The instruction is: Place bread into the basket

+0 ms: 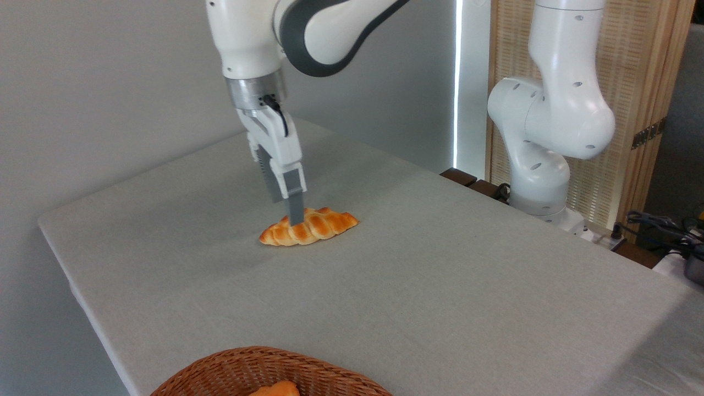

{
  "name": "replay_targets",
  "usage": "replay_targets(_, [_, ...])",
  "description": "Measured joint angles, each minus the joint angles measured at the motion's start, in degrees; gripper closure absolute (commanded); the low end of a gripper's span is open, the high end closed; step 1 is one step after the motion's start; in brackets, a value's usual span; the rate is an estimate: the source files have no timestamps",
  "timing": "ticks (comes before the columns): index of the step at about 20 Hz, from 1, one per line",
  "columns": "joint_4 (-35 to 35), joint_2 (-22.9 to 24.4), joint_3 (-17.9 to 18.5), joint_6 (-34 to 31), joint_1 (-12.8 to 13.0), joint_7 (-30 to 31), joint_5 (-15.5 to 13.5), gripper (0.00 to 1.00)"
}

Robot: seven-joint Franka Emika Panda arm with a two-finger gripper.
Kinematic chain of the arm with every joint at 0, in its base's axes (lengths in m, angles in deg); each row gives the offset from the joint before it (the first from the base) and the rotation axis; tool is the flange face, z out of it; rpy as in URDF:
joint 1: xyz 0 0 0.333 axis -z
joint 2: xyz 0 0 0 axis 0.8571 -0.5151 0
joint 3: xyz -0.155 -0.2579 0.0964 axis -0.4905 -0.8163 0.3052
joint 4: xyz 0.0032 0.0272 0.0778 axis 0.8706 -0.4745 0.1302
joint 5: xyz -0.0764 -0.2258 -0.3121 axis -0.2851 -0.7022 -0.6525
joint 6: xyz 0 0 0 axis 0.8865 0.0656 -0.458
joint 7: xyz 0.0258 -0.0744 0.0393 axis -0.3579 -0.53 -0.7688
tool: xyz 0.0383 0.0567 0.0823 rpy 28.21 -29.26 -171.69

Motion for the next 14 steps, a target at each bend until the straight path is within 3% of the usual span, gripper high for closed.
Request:
replay_targets(4, [-5.5,2.6,-0.1,1.3,2.4,-0.9,0.0,0.00])
replay_targets(8, [-6.8,2.7,-0.1,1.7,4.0,-1.0,0.0,0.00])
replay_targets(14, [-7.2,1.6,-0.1,2.9,4.6,-1.0,0.1,0.00])
